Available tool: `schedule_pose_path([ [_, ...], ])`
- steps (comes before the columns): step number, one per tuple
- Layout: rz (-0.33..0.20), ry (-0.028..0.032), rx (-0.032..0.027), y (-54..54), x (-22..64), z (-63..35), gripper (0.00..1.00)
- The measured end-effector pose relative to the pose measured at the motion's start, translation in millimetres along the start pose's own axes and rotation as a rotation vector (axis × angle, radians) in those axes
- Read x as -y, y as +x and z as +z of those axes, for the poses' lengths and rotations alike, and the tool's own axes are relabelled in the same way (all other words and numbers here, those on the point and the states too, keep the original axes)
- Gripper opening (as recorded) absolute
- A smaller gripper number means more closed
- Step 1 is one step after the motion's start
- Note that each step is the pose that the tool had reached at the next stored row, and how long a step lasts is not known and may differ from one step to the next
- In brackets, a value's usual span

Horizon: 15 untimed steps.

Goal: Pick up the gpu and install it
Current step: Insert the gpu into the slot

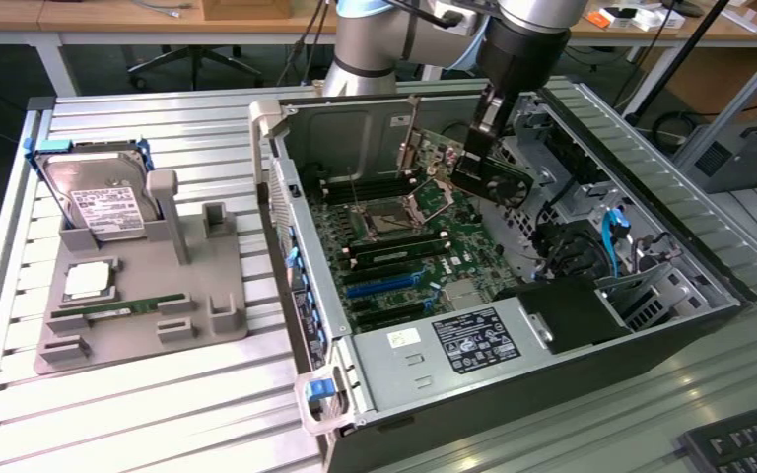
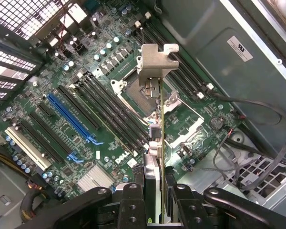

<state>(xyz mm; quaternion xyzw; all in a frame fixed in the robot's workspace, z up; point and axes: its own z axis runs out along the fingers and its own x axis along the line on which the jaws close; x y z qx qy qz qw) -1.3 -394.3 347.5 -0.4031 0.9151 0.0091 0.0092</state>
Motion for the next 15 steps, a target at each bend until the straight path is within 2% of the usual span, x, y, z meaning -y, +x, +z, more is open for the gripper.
schedule_pose_path([
  [15,-0.027,-0.0007,-0.0002,0.0,0.0,0.0,0.27],
])
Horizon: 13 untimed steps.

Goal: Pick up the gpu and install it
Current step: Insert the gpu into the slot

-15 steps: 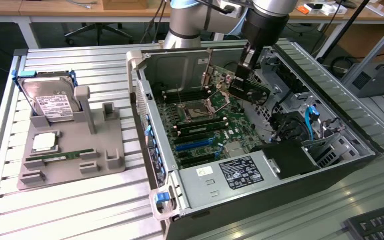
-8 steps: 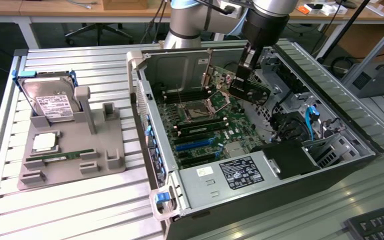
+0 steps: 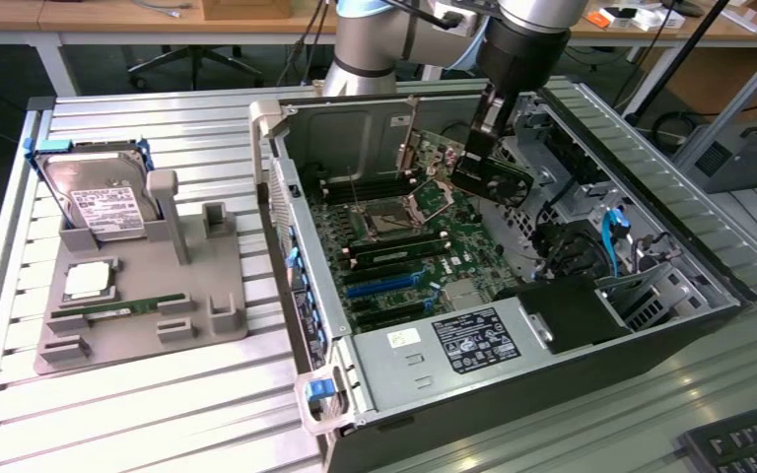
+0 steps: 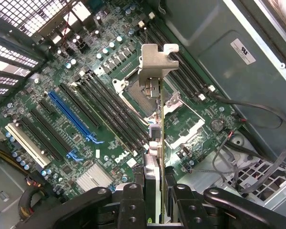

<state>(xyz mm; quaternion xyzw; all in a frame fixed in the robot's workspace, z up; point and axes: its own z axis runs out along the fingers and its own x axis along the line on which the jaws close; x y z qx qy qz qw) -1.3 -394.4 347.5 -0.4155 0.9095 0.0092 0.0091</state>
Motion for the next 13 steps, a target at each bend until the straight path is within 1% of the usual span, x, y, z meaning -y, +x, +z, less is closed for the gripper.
schedule_pose_path([
  [13,-0.021,-0.0005,-0.0003,0.0,0.0,0.0,0.27],
])
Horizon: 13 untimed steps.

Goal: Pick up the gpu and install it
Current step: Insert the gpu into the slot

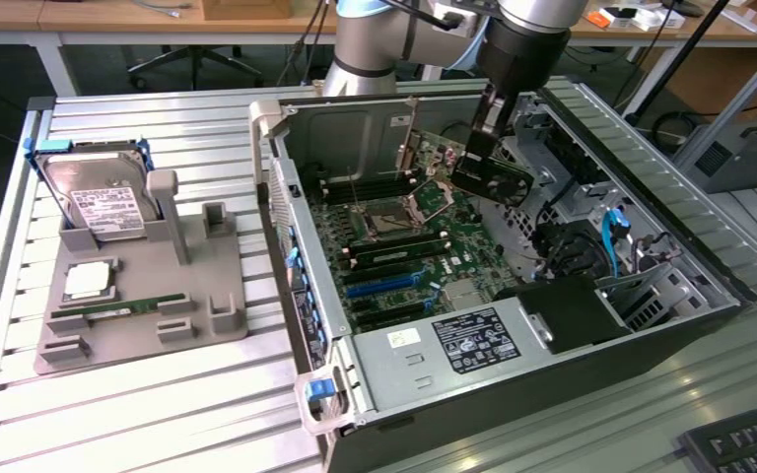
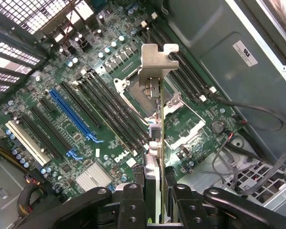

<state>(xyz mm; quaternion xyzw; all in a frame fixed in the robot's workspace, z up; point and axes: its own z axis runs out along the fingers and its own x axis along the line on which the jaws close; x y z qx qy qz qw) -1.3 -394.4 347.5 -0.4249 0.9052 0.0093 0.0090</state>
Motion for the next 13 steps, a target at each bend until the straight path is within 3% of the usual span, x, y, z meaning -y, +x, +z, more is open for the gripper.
schedule_pose_path([
  [13,-0.02,-0.0005,-0.0002,0.1,0.0,0.0,0.27],
])
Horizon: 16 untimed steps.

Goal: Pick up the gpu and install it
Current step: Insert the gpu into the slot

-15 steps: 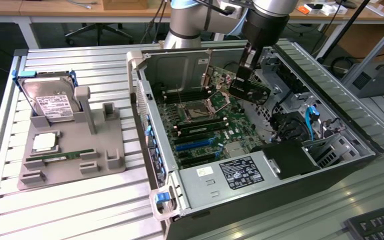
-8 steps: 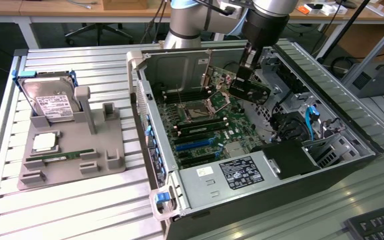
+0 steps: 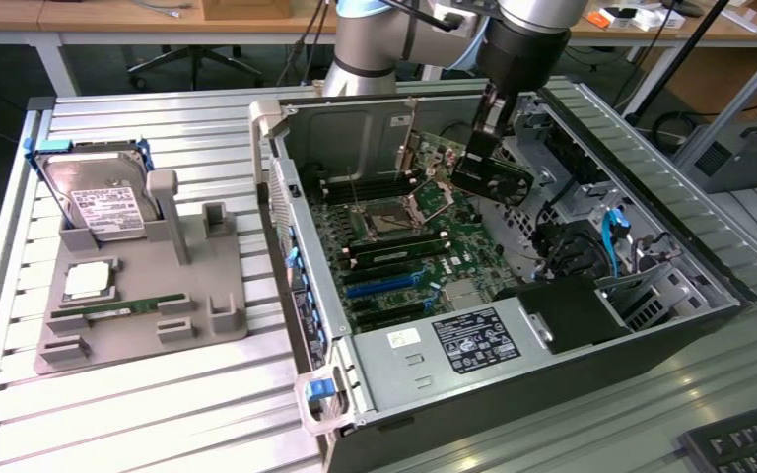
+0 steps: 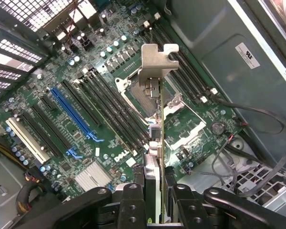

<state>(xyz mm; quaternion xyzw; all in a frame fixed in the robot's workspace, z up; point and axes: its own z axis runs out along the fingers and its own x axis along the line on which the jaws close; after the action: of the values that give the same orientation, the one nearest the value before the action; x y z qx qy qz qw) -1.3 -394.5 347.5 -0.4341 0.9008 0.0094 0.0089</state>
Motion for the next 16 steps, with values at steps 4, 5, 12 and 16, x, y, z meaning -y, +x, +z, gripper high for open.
schedule_pose_path([
  [4,-0.007,-0.0002,-0.0001,0.0,0.0,0.0,0.27],
  [5,-0.008,-0.0002,-0.0001,0.0,0.0,0.0,0.27],
  [12,-0.019,-0.0004,-0.0003,0.1,0.1,0.0,0.27],
  [16,-0.027,-0.0006,-0.0002,0.1,0.1,0.0,0.27],
])
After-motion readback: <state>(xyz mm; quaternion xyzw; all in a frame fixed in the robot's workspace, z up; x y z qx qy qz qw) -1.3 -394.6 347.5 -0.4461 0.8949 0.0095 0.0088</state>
